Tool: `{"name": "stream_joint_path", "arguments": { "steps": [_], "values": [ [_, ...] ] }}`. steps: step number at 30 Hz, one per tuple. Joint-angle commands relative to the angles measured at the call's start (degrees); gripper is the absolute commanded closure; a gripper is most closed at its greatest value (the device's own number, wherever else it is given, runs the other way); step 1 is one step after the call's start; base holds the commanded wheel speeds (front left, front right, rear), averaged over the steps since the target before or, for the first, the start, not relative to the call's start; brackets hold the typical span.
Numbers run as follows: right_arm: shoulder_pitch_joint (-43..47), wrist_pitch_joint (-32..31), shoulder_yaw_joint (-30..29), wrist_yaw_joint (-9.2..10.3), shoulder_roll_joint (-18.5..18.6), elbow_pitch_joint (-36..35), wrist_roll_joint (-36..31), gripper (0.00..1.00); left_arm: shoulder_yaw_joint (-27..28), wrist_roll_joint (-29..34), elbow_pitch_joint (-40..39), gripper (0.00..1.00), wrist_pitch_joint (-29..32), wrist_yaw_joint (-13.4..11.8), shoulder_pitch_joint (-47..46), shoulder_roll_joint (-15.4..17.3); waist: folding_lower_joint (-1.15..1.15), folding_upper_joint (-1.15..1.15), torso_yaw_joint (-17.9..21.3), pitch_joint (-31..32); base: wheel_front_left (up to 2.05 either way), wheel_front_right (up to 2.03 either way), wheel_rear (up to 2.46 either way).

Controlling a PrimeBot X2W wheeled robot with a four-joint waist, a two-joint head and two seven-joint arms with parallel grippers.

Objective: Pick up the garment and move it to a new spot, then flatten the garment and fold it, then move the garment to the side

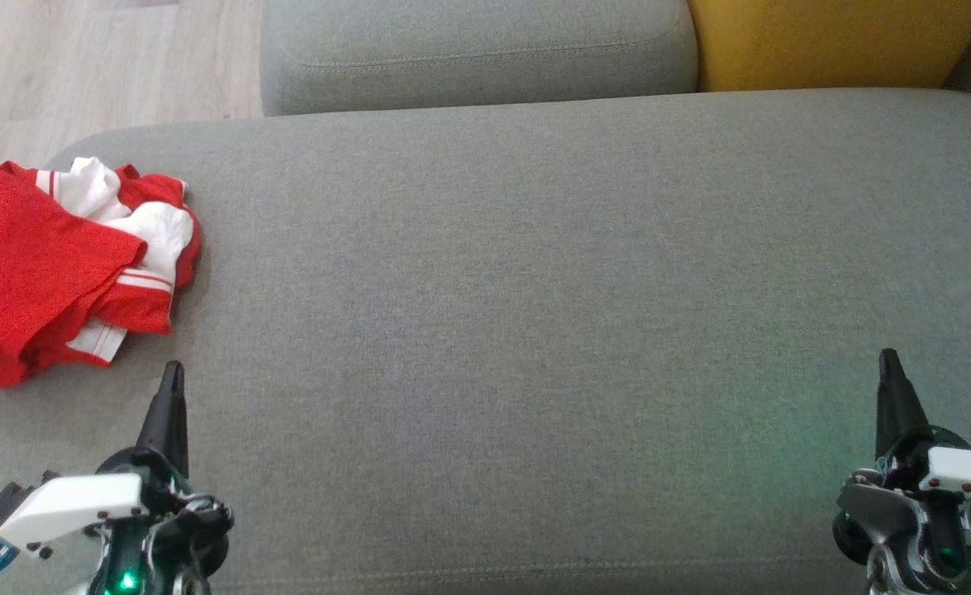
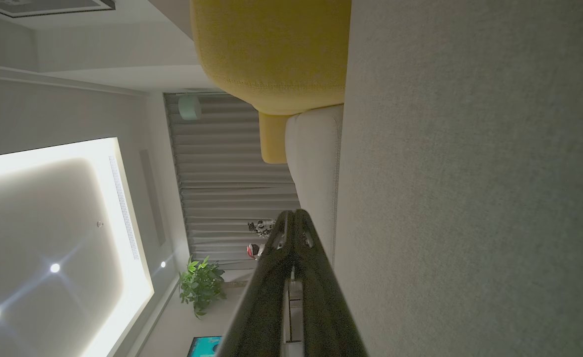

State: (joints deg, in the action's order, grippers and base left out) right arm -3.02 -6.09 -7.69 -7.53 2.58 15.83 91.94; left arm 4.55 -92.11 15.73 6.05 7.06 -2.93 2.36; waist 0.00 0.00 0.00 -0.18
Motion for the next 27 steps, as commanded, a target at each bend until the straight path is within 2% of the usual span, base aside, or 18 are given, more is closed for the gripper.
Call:
{"name": "stream_joint_path", "arguments": {
  "steps": [1,9,10,11,27],
  "values": [
    [-3.2,-0.4,1.2,0.04,0.3,-1.8,0.2,1.00,1.9,-0.1,-1.7,1.00,0.4,0.4,-3.3,0.5,0.00,0.00,0.0,0.0,0.00,0.00,0.00],
    [-3.2,-0.4,1.2,0.04,0.3,-1.8,0.2,1.00,1.9,-0.1,-1.7,1.00,0.4,0.4,-3.3,0.5,0.00,0.00,0.0,0.0,0.00,0.00,0.00],
    [0.0,0.0,0.0,0.00,0.0,0.0,0.0,1.00,0.0,0.0,0.0,1.00,0.0,0.0,0.0,0.0,0.00,0.00,0.0,0.0,0.00,0.00,0.00],
    [0.2,0.0,0.1,0.00,0.0,0.5,0.0,0.00,-0.1,0.0,0.6,0.00,0.0,0.0,0.1,0.0,0.00,0.00,0.0,0.0,0.00,0.00,0.00],
    [-0.8,2.4,2.3,0.01,0.3,-1.1,-1.6,0.00,-0.9,1.2,-0.9,0.00,-1.7,0.0,-0.3,0.2,0.00,0.00,-0.1,0.0,0.00,0.00,0.00]
  ]
}}
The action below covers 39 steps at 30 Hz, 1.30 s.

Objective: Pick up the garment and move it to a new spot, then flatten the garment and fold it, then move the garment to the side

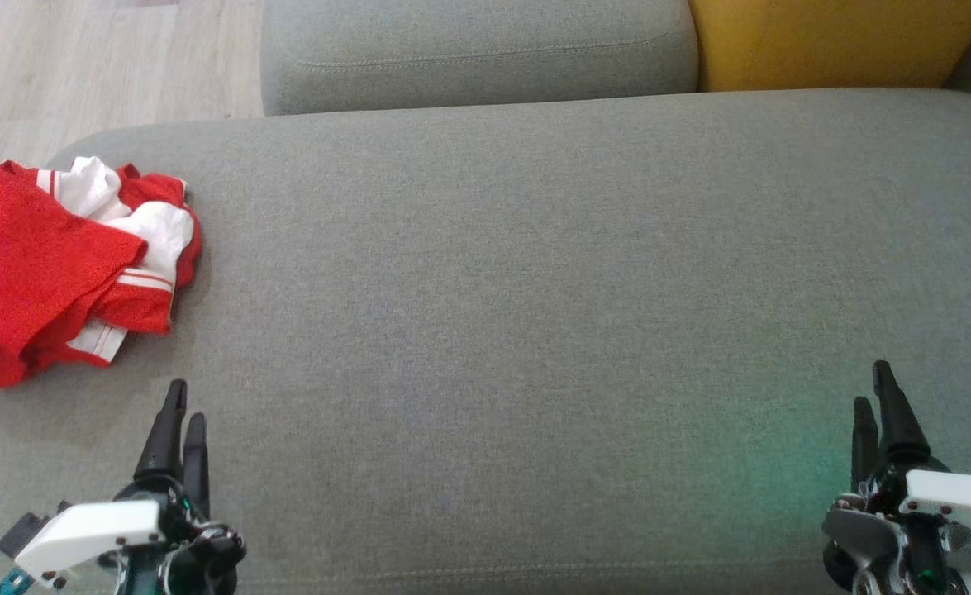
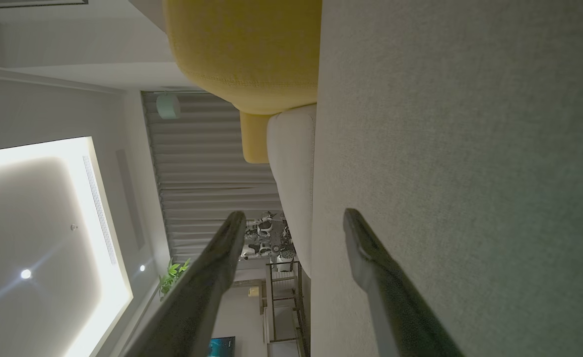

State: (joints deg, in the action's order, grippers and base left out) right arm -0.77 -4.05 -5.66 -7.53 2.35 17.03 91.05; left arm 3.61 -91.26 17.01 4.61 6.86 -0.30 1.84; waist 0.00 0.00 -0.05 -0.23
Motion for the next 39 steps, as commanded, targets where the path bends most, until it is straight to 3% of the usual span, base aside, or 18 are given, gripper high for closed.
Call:
{"name": "stream_joint_path", "arguments": {
  "steps": [1,9,23,24,25,39],
  "values": [
    [-3.1,0.6,0.5,0.01,0.7,-2.4,-0.9,0.00,-0.1,0.7,-2.3,0.00,-0.5,0.2,-3.0,0.8,0.00,0.00,0.0,0.0,0.00,0.00,0.00],
    [-4.1,2.0,1.0,0.01,1.4,-3.6,-6.3,0.00,-1.4,5.3,-3.6,0.00,-2.6,0.2,-3.9,2.1,0.00,0.00,-0.1,0.1,0.00,0.00,0.00],
    [-5.2,4.5,2.6,0.01,2.0,-7.2,-21.8,0.00,-1.6,20.3,-7.0,0.00,-5.2,0.3,-5.3,2.5,0.00,0.00,-0.2,0.3,0.00,0.00,0.00],
    [-5.7,5.4,4.2,0.02,2.5,-8.9,-32.2,0.00,-2.8,31.0,-9.6,0.00,-6.9,0.3,-5.3,3.2,0.00,0.00,-0.3,0.2,0.00,0.00,0.00],
    [-5.7,5.5,4.6,0.02,2.5,-9.0,-34.5,0.00,-3.2,33.3,-10.1,0.00,-7.2,0.3,-5.2,3.5,0.00,0.00,-0.3,0.2,0.00,0.00,0.00],
    [-5.9,6.8,6.6,0.02,2.6,-8.7,-47.8,0.00,-6.1,47.1,-12.6,0.00,-9.4,-0.6,-4.5,5.2,0.00,0.00,-0.3,0.1,0.00,0.00,0.00]
  ]
}}
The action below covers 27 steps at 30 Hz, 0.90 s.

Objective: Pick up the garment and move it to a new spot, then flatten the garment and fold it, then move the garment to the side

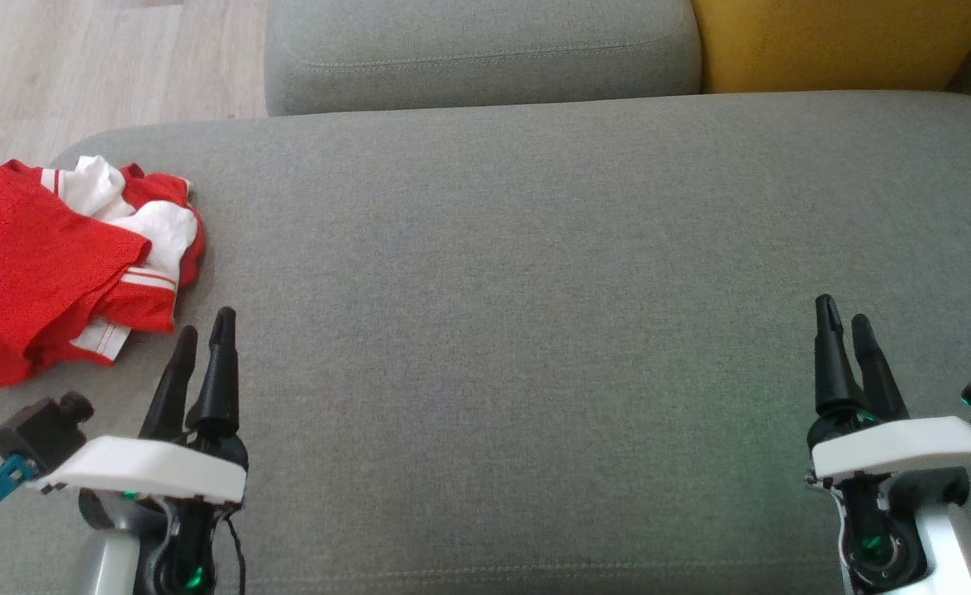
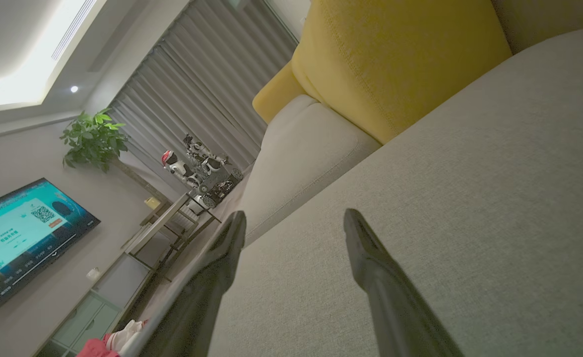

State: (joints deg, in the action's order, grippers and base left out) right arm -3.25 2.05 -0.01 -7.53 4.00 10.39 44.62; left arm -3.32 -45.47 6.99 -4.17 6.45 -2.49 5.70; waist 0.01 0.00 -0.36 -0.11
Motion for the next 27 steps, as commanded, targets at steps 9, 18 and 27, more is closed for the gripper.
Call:
{"name": "stream_joint_path", "arguments": {
  "steps": [9,18,27],
  "values": [
    [-3.2,1.5,1.7,0.02,0.7,-1.5,-9.6,0.00,-0.8,7.7,-2.4,0.00,-2.1,-0.9,-1.6,2.2,-0.01,0.00,-0.1,0.2,0.00,0.00,0.00],
    [-3.2,2.3,2.3,0.03,0.4,-0.3,-16.8,0.00,-1.9,13.9,-1.5,0.00,-3.6,-1.8,-0.9,3.0,-0.01,0.00,-0.1,0.3,0.00,0.00,0.00],
    [-3.1,2.9,2.7,0.03,0.0,0.3,-23.7,0.00,-2.6,19.9,-0.5,0.00,-5.1,-2.7,-0.6,3.6,-0.01,0.00,-0.2,0.3,0.00,0.00,0.00]
  ]
}}
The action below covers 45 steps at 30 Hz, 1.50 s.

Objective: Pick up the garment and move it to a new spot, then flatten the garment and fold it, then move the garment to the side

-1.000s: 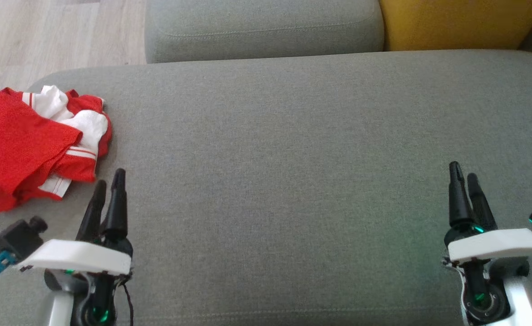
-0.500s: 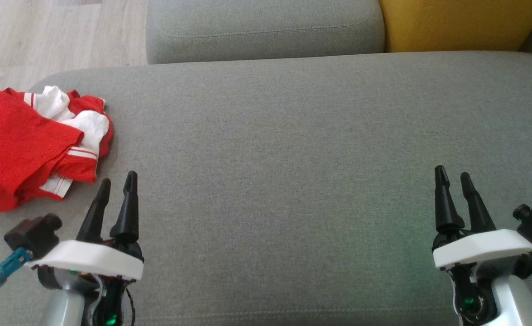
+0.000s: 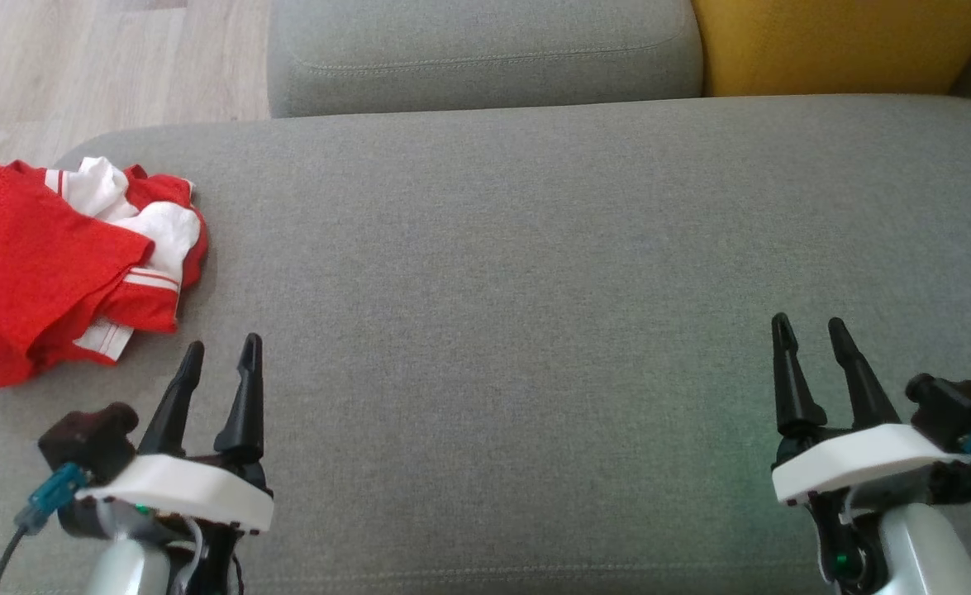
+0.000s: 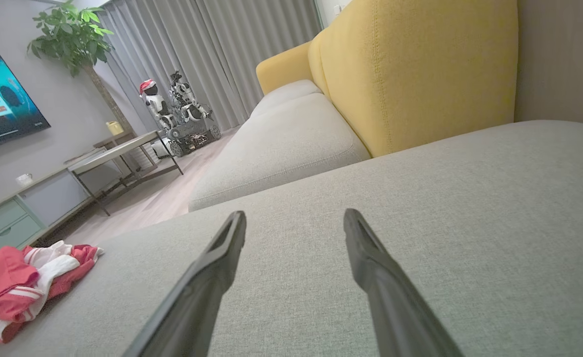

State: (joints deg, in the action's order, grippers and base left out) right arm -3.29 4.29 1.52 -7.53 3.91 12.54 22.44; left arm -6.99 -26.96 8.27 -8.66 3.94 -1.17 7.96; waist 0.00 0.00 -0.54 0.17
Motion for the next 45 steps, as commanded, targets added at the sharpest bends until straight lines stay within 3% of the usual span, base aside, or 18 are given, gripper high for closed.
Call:
{"name": "stream_joint_path", "arguments": {
  "steps": [1,29,34,45],
  "values": [
    [-3.1,0.8,1.2,0.03,0.1,-1.8,-2.3,0.00,1.0,2.1,-1.7,0.00,-0.8,-0.3,-1.9,1.4,0.00,0.00,0.0,0.0,0.00,0.00,0.00],
    [-2.6,2.1,1.7,0.04,-0.9,-2.0,-18.2,0.00,0.1,16.8,1.9,0.00,-5.3,-0.9,-2.4,2.0,0.00,0.00,0.0,-0.5,0.00,0.00,0.00],
    [-2.6,2.6,1.5,0.04,-1.0,-2.0,-19.4,0.00,0.2,19.1,3.0,0.00,-6.3,-0.7,-2.6,1.8,0.00,0.00,0.0,-0.6,0.00,0.00,0.00],
    [-2.4,2.7,1.1,0.04,-1.0,-1.5,-15.1,0.00,0.8,17.3,4.4,0.00,-6.3,-0.6,-2.8,1.3,0.00,0.00,0.1,-0.7,0.00,0.00,0.00]
  ]
}}
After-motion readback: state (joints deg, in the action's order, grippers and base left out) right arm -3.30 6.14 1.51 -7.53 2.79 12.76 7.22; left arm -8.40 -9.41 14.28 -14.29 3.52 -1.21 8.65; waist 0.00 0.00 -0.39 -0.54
